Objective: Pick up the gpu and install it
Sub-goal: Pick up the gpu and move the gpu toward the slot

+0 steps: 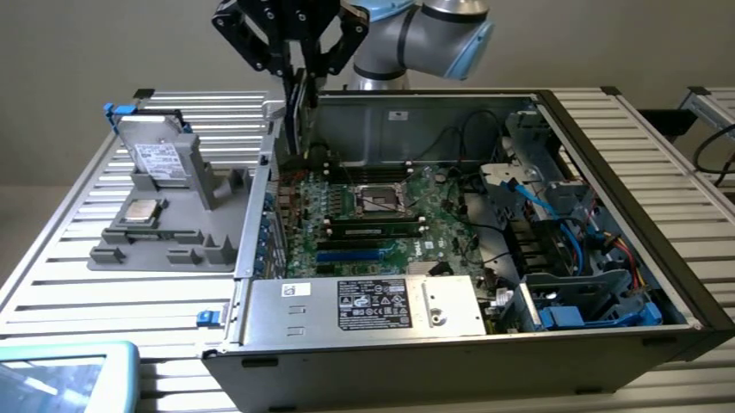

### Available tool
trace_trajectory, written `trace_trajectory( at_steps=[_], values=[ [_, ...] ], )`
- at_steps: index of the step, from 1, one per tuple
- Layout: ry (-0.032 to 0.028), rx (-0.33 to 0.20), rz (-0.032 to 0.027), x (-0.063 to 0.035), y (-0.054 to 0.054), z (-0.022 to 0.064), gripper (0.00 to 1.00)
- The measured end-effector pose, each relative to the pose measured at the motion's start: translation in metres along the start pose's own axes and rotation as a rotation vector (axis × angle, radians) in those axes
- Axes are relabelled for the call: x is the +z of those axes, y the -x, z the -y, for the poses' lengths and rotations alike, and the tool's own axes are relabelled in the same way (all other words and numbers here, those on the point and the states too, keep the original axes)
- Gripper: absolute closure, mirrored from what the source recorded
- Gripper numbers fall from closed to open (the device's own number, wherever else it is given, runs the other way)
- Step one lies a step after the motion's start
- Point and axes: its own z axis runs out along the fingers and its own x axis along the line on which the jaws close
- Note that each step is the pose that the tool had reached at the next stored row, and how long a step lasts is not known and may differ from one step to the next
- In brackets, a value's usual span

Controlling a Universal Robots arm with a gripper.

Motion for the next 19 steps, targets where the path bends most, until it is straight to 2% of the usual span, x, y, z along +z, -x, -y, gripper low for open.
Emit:
trace_trajectory(
  at_steps=[8, 12, 19],
  values=[
    [-0.0015, 0.002, -0.0125, -0.0013, 0.028, 0.0013, 0.72],
    [-0.0018, 0.002, -0.0151, -0.0016, 0.043, 0.0005, 0.72],
    [0.0001, 0.002, -0.0162, -0.0011, 0.075, -0.0018, 0.72]
  ],
)
